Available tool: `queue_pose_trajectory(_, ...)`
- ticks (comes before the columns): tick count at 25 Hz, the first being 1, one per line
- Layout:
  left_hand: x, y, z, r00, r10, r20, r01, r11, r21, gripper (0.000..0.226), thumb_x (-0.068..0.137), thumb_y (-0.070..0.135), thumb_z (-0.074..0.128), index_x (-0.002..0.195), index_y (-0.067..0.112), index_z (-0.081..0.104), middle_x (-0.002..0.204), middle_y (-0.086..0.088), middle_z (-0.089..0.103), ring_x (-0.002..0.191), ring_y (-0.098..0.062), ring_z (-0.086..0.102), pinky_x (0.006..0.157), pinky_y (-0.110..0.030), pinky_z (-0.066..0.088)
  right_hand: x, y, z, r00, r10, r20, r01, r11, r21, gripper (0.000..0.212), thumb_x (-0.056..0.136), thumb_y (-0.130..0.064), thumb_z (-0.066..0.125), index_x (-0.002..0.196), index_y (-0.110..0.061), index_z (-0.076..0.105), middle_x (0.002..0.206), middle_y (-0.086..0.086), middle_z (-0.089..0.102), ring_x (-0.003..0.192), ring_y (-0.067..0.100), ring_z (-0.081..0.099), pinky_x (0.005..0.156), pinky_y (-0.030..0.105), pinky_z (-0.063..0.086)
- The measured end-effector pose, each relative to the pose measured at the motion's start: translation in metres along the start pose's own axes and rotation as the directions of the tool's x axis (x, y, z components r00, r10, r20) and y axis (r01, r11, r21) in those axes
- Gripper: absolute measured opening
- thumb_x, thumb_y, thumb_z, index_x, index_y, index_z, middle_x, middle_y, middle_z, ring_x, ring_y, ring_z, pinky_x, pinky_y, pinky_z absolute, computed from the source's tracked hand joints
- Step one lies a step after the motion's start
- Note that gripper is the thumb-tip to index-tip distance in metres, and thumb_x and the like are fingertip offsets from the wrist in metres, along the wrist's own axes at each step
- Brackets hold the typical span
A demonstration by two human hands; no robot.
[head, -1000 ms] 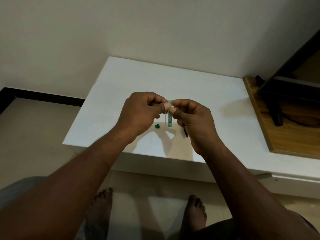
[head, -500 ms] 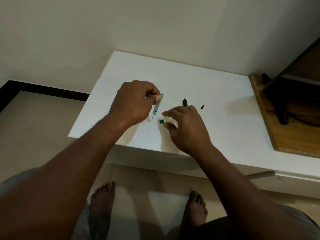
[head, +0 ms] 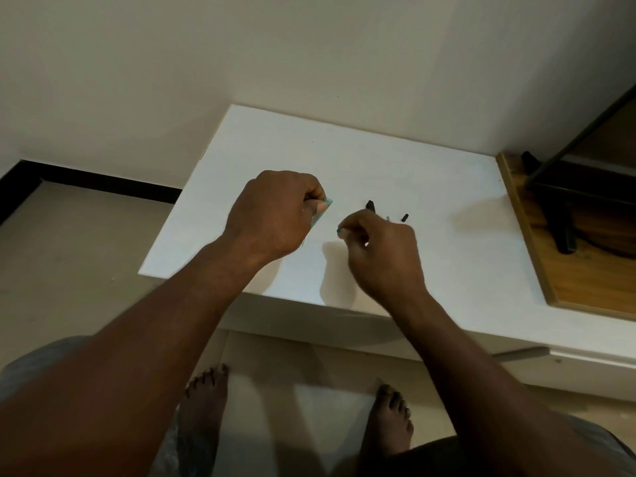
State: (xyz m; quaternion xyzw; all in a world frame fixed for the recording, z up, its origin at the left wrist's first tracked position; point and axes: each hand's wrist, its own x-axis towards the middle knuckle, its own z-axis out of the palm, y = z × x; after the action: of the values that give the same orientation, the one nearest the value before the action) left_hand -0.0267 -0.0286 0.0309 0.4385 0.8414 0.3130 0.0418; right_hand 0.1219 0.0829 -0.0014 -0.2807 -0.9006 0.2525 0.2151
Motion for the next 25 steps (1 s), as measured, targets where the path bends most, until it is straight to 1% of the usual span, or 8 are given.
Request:
queue_pose_trajectory(3, -0.002, 0.004, 0.006, 0.999, 0.032, 0.03, -0.033, 0.999, 0.03, 0.012, 0.097, 0.03, 0.063, 0.1, 0.026, 0.075, 0.094, 0.005, 0.075, 0.082, -0.016, 0.066, 0.077, -0.038, 0.057, 0.01, -0.001, -0.02, 0.987, 0.143, -0.074, -0.118, 0.955, 0.27, 0.008, 0.094, -0.022, 0.075, 0.1, -0.027, 0.08, 0.088, -0.018, 0.077, 0.083, 0.0, 0.073, 0.081, 0.023, 0.059)
queue_pose_trajectory(4, -0.002, 0.006, 0.008, 0.998, 0.043, 0.038, -0.044, 0.998, 0.038, 0.012, 0.098, 0.03, 0.063, 0.1, 0.026, 0.074, 0.095, 0.005, 0.075, 0.083, -0.017, 0.066, 0.078, -0.04, 0.057, 0.011, -0.001, -0.025, 0.984, 0.162, -0.077, -0.129, 0.938, 0.322, 0.007, 0.095, -0.025, 0.076, 0.099, -0.029, 0.08, 0.087, -0.02, 0.077, 0.082, -0.002, 0.072, 0.079, 0.019, 0.058)
queue_pose_trajectory(6, -0.003, 0.009, 0.012, 0.997, 0.065, 0.048, -0.067, 0.996, 0.051, 0.012, 0.098, 0.03, 0.063, 0.102, 0.026, 0.074, 0.097, 0.004, 0.075, 0.084, -0.017, 0.066, 0.078, -0.042, 0.058, 0.012, -0.002, -0.03, 0.978, 0.193, -0.075, -0.151, 0.914, 0.378, 0.009, 0.097, -0.026, 0.074, 0.098, -0.029, 0.082, 0.087, -0.021, 0.077, 0.08, -0.001, 0.071, 0.075, 0.018, 0.057)
queue_pose_trajectory(8, -0.004, 0.011, 0.014, 0.995, 0.078, 0.061, -0.081, 0.995, 0.054, 0.012, 0.098, 0.03, 0.063, 0.102, 0.026, 0.074, 0.097, 0.005, 0.075, 0.084, -0.017, 0.065, 0.077, -0.04, 0.057, 0.013, -0.002, -0.031, 0.977, 0.205, -0.058, -0.168, 0.907, 0.386, 0.013, 0.099, -0.023, 0.071, 0.101, -0.028, 0.083, 0.091, -0.018, 0.079, 0.079, -0.001, 0.07, 0.076, 0.02, 0.057)
queue_pose_trajectory(12, -0.005, 0.014, 0.015, 0.994, 0.075, 0.082, -0.081, 0.995, 0.064, 0.01, 0.097, 0.029, 0.063, 0.1, 0.027, 0.073, 0.095, 0.006, 0.073, 0.084, -0.018, 0.065, 0.076, -0.042, 0.057, 0.013, -0.002, -0.03, 0.985, 0.174, -0.015, -0.157, 0.919, 0.362, 0.016, 0.098, -0.018, 0.072, 0.109, -0.025, 0.082, 0.095, -0.015, 0.079, 0.082, -0.004, 0.07, 0.077, 0.01, 0.052)
queue_pose_trajectory(15, -0.005, 0.014, 0.014, 0.994, 0.071, 0.079, -0.076, 0.996, 0.053, 0.01, 0.097, 0.03, 0.063, 0.099, 0.027, 0.073, 0.093, 0.006, 0.073, 0.083, -0.018, 0.065, 0.074, -0.041, 0.057, 0.012, -0.003, -0.03, 0.981, 0.192, -0.017, -0.171, 0.906, 0.388, 0.009, 0.094, -0.021, 0.077, 0.1, -0.026, 0.081, 0.089, -0.015, 0.079, 0.082, -0.002, 0.072, 0.074, 0.015, 0.053)
queue_pose_trajectory(17, -0.005, 0.015, 0.012, 0.995, 0.068, 0.079, -0.072, 0.997, 0.043, 0.012, 0.098, 0.032, 0.063, 0.1, 0.028, 0.074, 0.094, 0.006, 0.073, 0.084, -0.018, 0.065, 0.074, -0.04, 0.057, 0.011, -0.004, -0.03, 0.982, 0.188, -0.02, -0.166, 0.91, 0.379, 0.006, 0.093, -0.023, 0.078, 0.095, -0.028, 0.08, 0.086, -0.017, 0.078, 0.08, -0.004, 0.071, 0.069, 0.013, 0.049)
queue_pose_trajectory(25, -0.006, 0.017, 0.012, 0.993, 0.063, 0.095, -0.067, 0.997, 0.04, 0.014, 0.098, 0.035, 0.062, 0.1, 0.028, 0.074, 0.091, 0.006, 0.073, 0.081, -0.017, 0.064, 0.072, -0.039, 0.056, 0.012, -0.004, -0.03, 0.99, 0.131, -0.048, -0.106, 0.93, 0.352, 0.011, 0.093, -0.023, 0.078, 0.091, -0.034, 0.078, 0.084, -0.021, 0.076, 0.082, -0.004, 0.07, 0.071, 0.008, 0.049)
